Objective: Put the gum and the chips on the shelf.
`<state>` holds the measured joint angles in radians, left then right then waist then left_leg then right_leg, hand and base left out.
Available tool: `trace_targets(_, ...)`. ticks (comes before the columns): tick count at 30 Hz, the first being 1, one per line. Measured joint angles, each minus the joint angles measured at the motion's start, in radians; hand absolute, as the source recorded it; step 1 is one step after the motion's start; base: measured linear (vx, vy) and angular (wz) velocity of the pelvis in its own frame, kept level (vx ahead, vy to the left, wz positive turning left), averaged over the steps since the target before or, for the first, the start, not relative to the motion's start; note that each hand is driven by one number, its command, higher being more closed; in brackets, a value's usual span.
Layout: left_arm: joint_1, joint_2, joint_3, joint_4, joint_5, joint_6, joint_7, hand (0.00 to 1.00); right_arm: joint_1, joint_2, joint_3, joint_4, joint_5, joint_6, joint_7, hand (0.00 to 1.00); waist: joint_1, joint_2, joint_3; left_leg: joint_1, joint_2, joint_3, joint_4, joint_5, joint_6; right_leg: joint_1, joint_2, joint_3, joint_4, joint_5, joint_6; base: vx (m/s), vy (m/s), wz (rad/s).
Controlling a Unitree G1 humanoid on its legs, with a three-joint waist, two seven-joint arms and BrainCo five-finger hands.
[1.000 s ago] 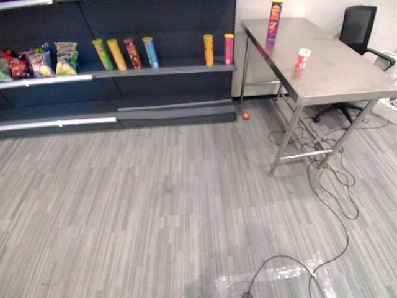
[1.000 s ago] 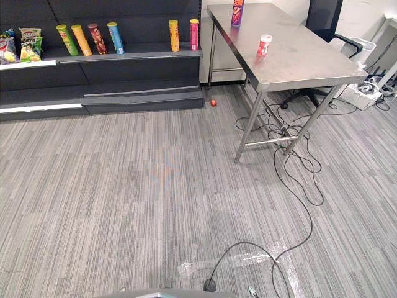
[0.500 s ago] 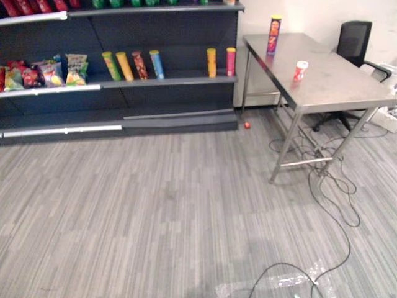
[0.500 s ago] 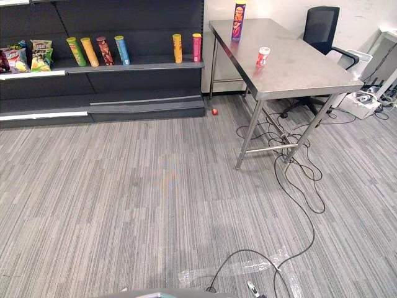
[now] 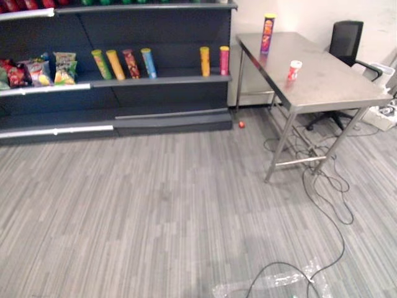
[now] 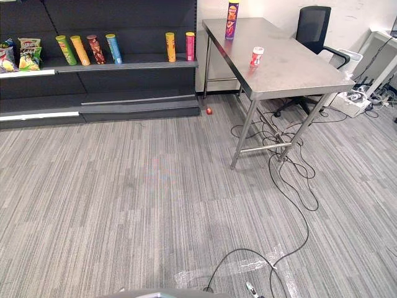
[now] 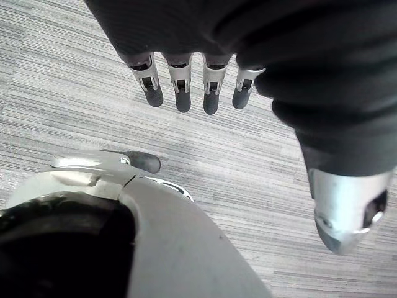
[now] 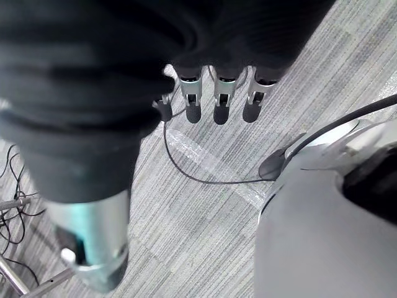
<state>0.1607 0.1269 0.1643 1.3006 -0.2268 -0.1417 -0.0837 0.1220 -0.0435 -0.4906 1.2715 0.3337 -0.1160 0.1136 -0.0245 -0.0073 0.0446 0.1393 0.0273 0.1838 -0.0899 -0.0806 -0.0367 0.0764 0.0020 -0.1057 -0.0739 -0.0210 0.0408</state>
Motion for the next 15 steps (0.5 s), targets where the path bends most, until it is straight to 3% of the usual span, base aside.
trace_targets(5, 0.002, 0.003, 0.000, 0.000, -0.001, 0.000, 0.010, 0.00, 0.001, -0.001, 0.037, -0.003, -0.003, -0.028, -0.022, 0.00, 0.001, -0.004, -0.007, -0.018, 0.001, 0.020, 0.000, -0.005, 0.001, -0.021, 0.002, 0.016, -0.011, 0.000, 0.001, -0.05, -0.019, -0.10)
trace_targets(15, -0.008, -0.004, 0.035, 0.009, -0.027, 0.000, 0.012, 0.00, 0.000, -0.001, 0.028, -0.003, -0.005, -0.026, -0.024, 0.00, 0.001, -0.003, -0.022, -0.044, 0.021, 0.093, 0.004, -0.018, -0.015, -0.067, 0.026, 0.078, -0.023, 0.022, -0.009, 0.03, -0.039, -0.22)
